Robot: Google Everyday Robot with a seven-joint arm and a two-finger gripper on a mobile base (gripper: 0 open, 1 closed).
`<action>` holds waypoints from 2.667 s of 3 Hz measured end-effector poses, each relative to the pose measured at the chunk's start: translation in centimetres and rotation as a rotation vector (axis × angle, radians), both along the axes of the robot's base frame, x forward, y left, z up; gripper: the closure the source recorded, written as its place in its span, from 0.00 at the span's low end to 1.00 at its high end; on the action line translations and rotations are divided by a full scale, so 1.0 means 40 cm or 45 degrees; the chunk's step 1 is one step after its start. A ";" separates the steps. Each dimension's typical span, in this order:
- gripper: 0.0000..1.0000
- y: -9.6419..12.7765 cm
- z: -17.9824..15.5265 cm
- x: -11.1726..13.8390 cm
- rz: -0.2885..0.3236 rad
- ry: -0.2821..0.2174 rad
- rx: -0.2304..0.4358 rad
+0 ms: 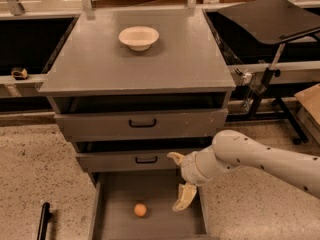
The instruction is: Pick orange from bottom drawer and place on counter
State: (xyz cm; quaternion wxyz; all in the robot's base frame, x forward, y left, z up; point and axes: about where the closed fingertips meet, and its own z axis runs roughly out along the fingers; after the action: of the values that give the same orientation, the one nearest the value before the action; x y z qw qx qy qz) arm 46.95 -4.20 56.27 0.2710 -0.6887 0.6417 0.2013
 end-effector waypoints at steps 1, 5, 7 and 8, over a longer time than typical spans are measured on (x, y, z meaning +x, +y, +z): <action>0.00 -0.038 -0.122 0.093 -0.071 0.004 0.002; 0.00 -0.007 -0.618 0.114 -0.140 -0.044 0.252; 0.00 0.157 -0.810 0.104 0.100 0.131 0.344; 0.00 0.211 -0.859 0.115 0.124 0.095 0.371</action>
Offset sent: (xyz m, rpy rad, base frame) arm 0.0480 -0.0297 -0.3021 0.2535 -0.0847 -0.2686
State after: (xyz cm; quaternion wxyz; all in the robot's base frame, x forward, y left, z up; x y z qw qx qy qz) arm 51.53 4.24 21.92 0.3338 -0.6644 0.5811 0.3308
